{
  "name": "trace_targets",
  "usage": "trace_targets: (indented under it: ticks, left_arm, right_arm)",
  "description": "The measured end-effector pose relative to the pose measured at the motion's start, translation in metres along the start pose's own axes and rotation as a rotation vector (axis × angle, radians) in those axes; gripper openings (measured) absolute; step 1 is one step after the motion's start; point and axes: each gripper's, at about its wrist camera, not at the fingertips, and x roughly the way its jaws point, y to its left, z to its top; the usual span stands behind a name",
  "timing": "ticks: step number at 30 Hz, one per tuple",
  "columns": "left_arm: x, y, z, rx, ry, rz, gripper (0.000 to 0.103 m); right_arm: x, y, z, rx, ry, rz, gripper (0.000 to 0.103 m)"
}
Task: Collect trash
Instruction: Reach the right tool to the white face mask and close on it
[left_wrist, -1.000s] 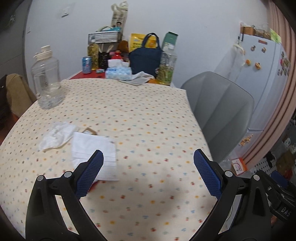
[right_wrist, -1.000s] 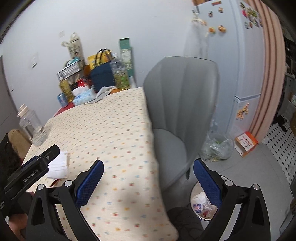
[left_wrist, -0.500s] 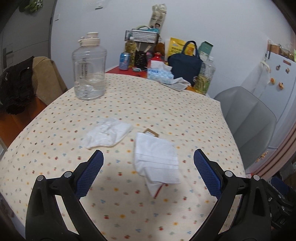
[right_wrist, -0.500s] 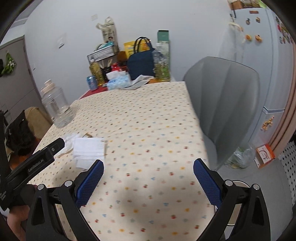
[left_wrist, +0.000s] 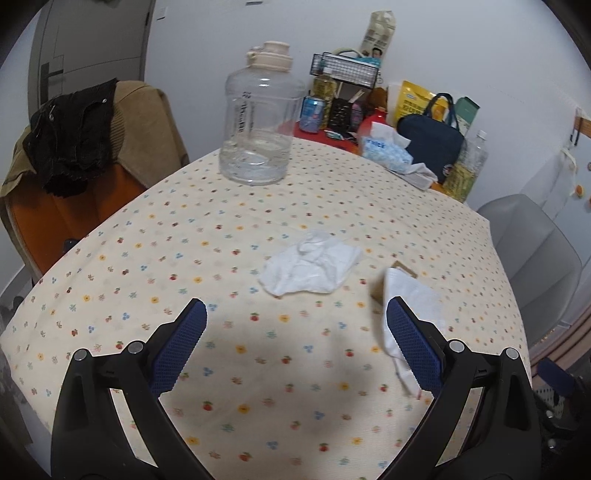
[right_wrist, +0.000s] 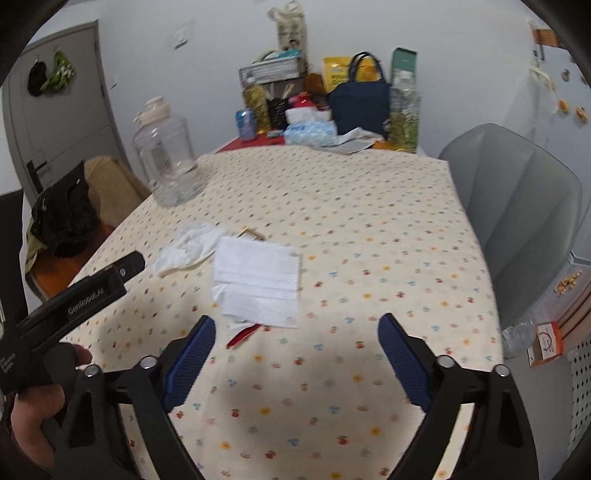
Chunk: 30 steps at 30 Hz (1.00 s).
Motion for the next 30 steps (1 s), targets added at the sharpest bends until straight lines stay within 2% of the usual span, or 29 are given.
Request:
trace_targets:
  ticks: [10, 24, 27, 28, 30]
  left_arm:
    - [0.022, 0.021, -0.004, -0.031, 0.036, 0.010, 0.097]
    - [0.045, 0.032, -0.008, -0.049, 0.075, 0.021, 0.097]
    - [0.047, 0.033, -0.008, -0.053, 0.080, 0.017, 0.097]
    - [0.047, 0.033, -0.007, -0.051, 0.080, 0.016, 0.097]
    - [0.048, 0.032, -0.007, -0.048, 0.080, 0.015, 0.097]
  right_arm:
    - [0.043, 0.034, -0.001, -0.061, 0.105, 0.045, 0.056]
    - [0.079, 0.053, 0.001, -0.102, 0.160, 0.057, 0.043]
    - [0.084, 0.054, 0.003, -0.102, 0.166, 0.059, 0.034]
    - [0.086, 0.055, 0.003, -0.102, 0.169, 0.059, 0.026]
    - [0.086, 0.054, 0.005, -0.099, 0.165, 0.067, 0.021]
